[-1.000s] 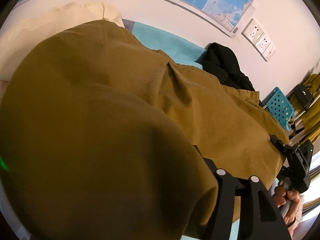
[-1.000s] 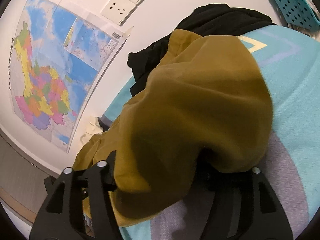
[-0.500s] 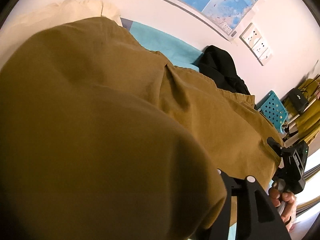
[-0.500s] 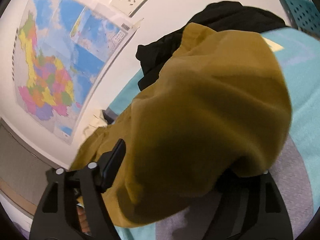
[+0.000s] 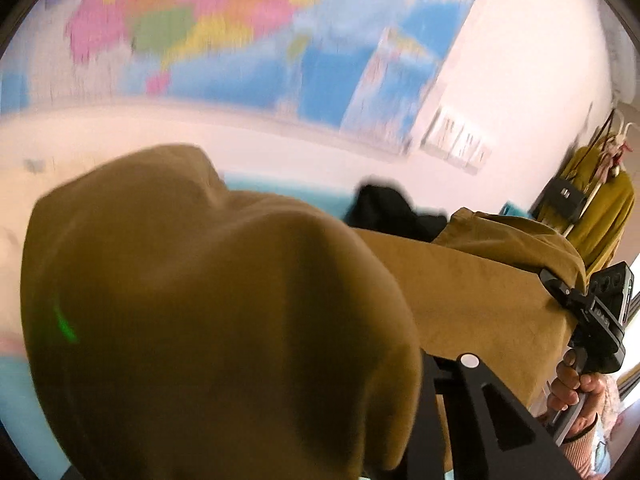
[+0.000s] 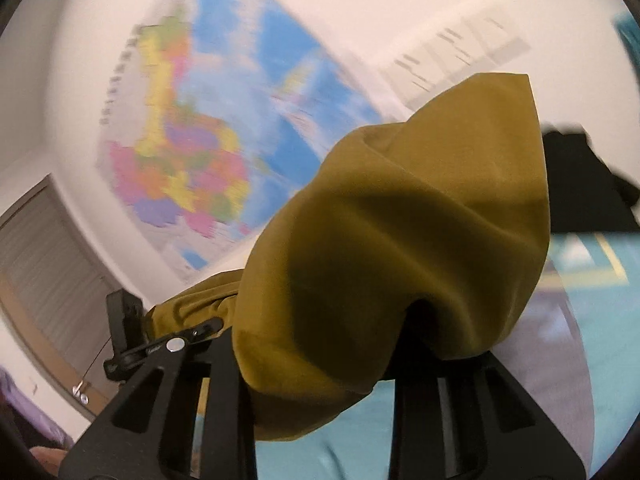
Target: Fold large clothes
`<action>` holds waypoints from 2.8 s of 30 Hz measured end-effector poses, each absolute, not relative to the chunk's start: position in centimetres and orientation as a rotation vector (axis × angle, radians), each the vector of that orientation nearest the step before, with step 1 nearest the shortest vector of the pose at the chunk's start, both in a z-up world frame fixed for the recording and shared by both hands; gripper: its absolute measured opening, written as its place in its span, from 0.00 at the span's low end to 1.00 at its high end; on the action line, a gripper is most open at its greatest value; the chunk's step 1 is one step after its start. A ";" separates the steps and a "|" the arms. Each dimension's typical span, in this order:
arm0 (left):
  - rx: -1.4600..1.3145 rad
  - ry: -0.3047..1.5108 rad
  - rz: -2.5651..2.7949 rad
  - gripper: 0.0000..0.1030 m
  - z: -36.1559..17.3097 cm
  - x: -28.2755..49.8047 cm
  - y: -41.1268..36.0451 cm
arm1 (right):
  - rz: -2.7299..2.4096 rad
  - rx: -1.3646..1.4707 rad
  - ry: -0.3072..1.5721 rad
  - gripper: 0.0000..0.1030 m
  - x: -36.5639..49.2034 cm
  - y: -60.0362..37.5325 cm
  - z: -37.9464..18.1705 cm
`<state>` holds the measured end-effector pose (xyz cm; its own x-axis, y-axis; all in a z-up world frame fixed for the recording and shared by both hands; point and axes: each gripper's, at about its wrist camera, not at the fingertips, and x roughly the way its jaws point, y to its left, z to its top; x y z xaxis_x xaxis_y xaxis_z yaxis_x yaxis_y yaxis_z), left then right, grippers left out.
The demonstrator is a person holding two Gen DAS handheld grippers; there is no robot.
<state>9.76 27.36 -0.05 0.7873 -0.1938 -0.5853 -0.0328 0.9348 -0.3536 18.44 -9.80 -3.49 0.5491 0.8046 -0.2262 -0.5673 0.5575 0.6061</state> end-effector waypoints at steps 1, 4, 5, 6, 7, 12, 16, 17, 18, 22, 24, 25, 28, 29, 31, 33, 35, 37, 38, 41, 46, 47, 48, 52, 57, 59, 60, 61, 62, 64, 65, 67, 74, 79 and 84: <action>-0.338 0.633 -0.082 0.23 1.3 9.6 28.1 | 0.872 0.489 0.495 0.26 18.7 -9.0 -2.3; -0.276 0.531 -0.020 0.23 5.5 8.8 30.8 | 0.946 0.471 0.413 0.26 20.1 -5.5 1.2; -0.247 0.502 0.010 0.23 6.7 8.7 32.0 | 0.977 0.479 0.391 0.26 20.8 -3.9 2.1; -0.229 0.475 0.054 0.23 7.8 8.5 33.4 | 1.006 0.469 0.370 0.26 21.5 -2.3 3.0; -0.219 0.459 0.083 0.23 8.6 8.5 34.7 | 1.029 0.459 0.350 0.26 22.1 -0.7 3.6; -0.172 0.410 0.294 0.23 10.4 8.8 42.9 | 1.168 0.468 0.330 0.26 25.7 11.6 4.8; -0.203 0.407 0.476 0.23 8.2 8.8 51.6 | 1.250 0.449 0.390 0.26 26.2 20.6 2.3; -0.213 0.416 0.512 0.23 7.0 8.8 53.7 | 1.266 0.430 0.419 0.26 26.0 23.6 0.6; -0.237 0.432 0.559 0.23 5.3 8.6 55.9 | 1.281 0.415 0.456 0.26 25.9 25.5 -0.8; -0.341 0.589 0.679 0.24 -3.4 8.4 62.8 | 1.335 0.283 0.719 0.29 25.3 33.5 -9.1; -0.390 0.649 0.723 0.24 -7.3 7.9 65.0 | 1.340 0.260 0.801 0.38 24.9 34.2 -11.8; -0.433 0.648 0.718 0.25 -8.4 7.3 65.7 | 1.346 0.262 0.819 0.40 24.8 33.9 -12.3; -0.521 0.607 0.676 0.26 -9.3 6.1 66.8 | 1.376 0.260 0.849 0.49 25.1 31.8 -12.1; -0.522 0.606 0.675 0.26 -9.2 5.9 67.0 | 1.378 0.257 0.845 0.55 25.1 30.2 -11.7; -0.530 0.605 0.664 0.25 -8.7 5.8 67.5 | 1.385 0.258 0.823 0.57 25.1 26.4 -10.7; -0.552 0.593 0.658 0.24 -8.3 5.4 68.3 | 1.302 0.247 0.804 0.69 25.6 22.9 -10.2; -0.554 0.572 0.668 0.24 -7.5 6.0 68.7 | 1.215 0.263 0.778 0.69 26.5 20.2 -9.8; -0.569 0.563 0.697 0.25 -7.3 5.4 69.5 | 1.200 0.320 0.772 0.73 27.8 18.3 -9.9; -0.572 0.579 0.716 0.28 -7.7 5.2 69.6 | 1.206 0.316 0.788 0.74 28.3 18.9 -9.7; -0.503 0.655 0.769 0.37 -8.7 5.8 68.4 | 1.230 0.207 0.737 0.74 27.6 21.1 -9.4; -0.446 0.675 0.838 0.49 -7.7 4.1 66.6 | 1.319 0.052 0.738 0.31 26.2 25.0 -10.2; -0.423 0.679 0.852 0.50 -7.5 3.7 66.0 | 1.355 0.032 0.727 0.01 25.8 25.3 -9.5; -0.397 0.679 0.857 0.50 -7.2 3.4 65.2 | 1.362 0.024 0.690 0.02 25.3 24.9 -8.6; -0.318 0.705 0.886 0.56 -6.5 2.1 62.6 | 1.385 0.021 0.559 0.01 22.5 21.9 -3.9; -0.256 0.753 0.956 0.59 -7.4 2.7 62.2 | 1.311 -0.203 0.825 0.13 21.6 23.3 -8.2; -0.264 0.716 0.970 0.59 -6.8 2.0 61.3 | 1.254 -0.165 0.919 0.24 23.0 22.7 -10.0; -0.259 0.698 0.984 0.59 -6.4 1.6 61.0 | 1.260 -0.102 0.916 0.27 23.7 21.9 -9.8; -0.254 0.666 0.983 0.59 -5.8 0.8 60.2 | 1.263 -0.062 0.899 0.29 24.1 21.4 -9.4; -0.256 0.638 0.967 0.59 -5.2 0.1 59.3 | 1.266 -0.005 0.858 0.37 24.4 20.7 -8.4; -0.250 0.573 0.902 0.59 -3.8 -0.7 57.7 | 1.256 0.027 0.766 0.41 24.5 20.5 -6.5; -0.236 0.546 0.854 0.61 -3.0 -0.9 56.5 | 1.253 0.018 0.737 0.42 24.3 20.8 -5.9; -0.211 0.512 0.756 0.68 -2.0 -0.5 54.5 | 1.253 -0.022 0.655 0.45 23.6 22.4 -4.3; -0.227 0.613 0.449 0.70 -5.3 6.5 50.2 | 1.212 -0.178 0.766 0.37 26.1 29.7 -9.1; -0.170 0.696 0.473 0.71 -9.0 9.5 49.5 | 1.168 -0.063 0.872 0.34 28.2 28.4 -12.0; -0.195 0.649 0.479 0.70 -7.6 7.8 49.1 | 1.210 -0.024 0.729 0.48 25.8 25.1 -8.4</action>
<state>7.79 49.06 -7.55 0.6932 0.3662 -0.6208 -0.4853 0.8739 -0.0265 25.76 25.08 -8.36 0.1580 0.8385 -0.5214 -0.8530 0.3819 0.3557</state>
